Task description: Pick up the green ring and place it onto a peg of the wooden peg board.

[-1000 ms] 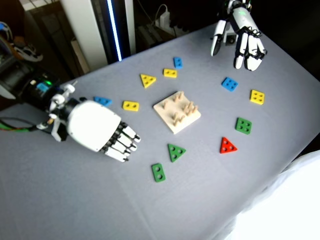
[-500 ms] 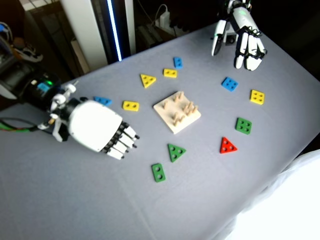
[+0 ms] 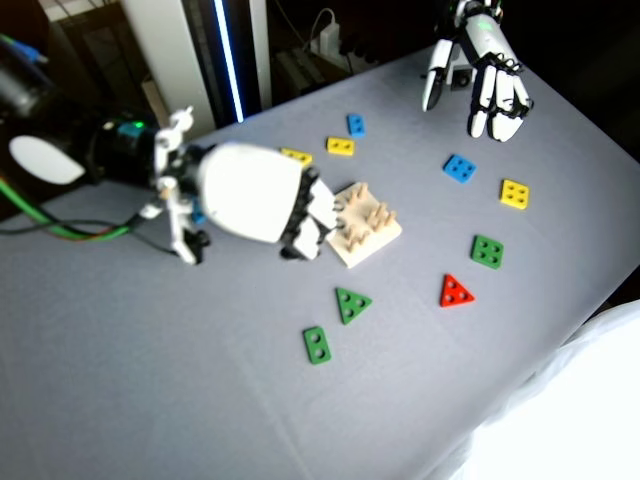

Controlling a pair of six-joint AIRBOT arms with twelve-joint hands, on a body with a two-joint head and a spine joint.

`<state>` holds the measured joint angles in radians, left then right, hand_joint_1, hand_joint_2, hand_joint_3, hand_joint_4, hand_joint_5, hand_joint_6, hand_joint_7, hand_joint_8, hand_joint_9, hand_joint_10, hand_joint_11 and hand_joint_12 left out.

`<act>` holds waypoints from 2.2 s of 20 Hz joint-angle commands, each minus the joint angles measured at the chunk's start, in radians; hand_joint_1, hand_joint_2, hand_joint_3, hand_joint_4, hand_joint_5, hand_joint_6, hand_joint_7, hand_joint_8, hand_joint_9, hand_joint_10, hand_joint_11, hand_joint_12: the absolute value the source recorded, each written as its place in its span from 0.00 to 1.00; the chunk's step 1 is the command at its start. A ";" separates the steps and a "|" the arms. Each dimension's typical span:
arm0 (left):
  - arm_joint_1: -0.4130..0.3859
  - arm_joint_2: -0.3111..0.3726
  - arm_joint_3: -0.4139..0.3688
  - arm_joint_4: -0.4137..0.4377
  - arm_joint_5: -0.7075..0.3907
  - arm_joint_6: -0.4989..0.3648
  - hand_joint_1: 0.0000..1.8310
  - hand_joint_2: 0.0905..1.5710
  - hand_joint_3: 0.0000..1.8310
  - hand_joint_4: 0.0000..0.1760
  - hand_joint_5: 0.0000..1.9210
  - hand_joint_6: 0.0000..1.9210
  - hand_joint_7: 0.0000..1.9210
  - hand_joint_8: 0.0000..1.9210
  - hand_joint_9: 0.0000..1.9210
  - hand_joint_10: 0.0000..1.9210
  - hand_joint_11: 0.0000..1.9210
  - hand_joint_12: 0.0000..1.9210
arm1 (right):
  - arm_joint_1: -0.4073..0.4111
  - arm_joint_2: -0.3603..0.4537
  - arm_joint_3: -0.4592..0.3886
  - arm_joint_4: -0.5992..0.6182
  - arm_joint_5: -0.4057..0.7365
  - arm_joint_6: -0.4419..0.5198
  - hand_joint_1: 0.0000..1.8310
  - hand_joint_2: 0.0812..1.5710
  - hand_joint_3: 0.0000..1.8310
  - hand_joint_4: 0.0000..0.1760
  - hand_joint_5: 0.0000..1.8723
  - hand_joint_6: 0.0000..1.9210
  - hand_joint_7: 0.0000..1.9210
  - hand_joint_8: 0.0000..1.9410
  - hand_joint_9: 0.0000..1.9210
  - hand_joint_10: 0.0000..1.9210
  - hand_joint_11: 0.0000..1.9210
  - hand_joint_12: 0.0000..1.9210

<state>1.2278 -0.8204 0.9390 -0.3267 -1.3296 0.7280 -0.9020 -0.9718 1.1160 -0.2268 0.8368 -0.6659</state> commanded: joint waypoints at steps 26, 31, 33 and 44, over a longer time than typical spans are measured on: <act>-0.008 -0.008 0.002 0.020 -0.132 -0.013 0.50 0.66 0.00 0.01 0.28 0.00 0.19 0.00 0.18 0.00 0.00 0.52 | 0.082 -0.109 0.058 -0.192 -0.042 0.100 0.67 0.71 0.00 0.00 0.49 0.54 0.50 0.60 0.55 0.62 0.52 0.74; -0.008 -0.009 0.001 0.018 -0.135 -0.013 0.52 0.66 0.00 0.00 0.29 0.00 0.19 0.00 0.18 0.00 0.00 0.52 | 0.081 -0.109 0.054 -0.192 -0.045 0.102 0.69 0.70 0.00 0.00 0.48 0.50 0.52 0.56 0.54 0.42 0.45 0.64; -0.007 -0.009 0.001 0.018 -0.138 -0.015 0.53 0.65 0.00 0.00 0.29 0.00 0.19 0.00 0.18 0.00 0.00 0.52 | 0.081 -0.108 0.050 -0.192 -0.036 0.102 0.67 0.65 0.00 0.00 0.43 0.20 0.39 0.31 0.44 0.37 0.35 0.62; 0.007 -0.009 -0.003 0.008 -0.169 -0.034 0.51 0.66 0.00 0.00 0.33 0.00 0.23 0.00 0.25 0.01 0.05 0.58 | 0.058 -0.001 -0.034 -0.088 0.195 0.114 0.63 0.62 0.00 0.05 0.39 0.00 0.30 0.00 0.31 0.01 0.08 0.53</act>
<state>1.2419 -0.8211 0.9390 -0.3344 -1.3643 0.7002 -0.8558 -0.9733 1.0790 -0.3523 0.8883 -0.5537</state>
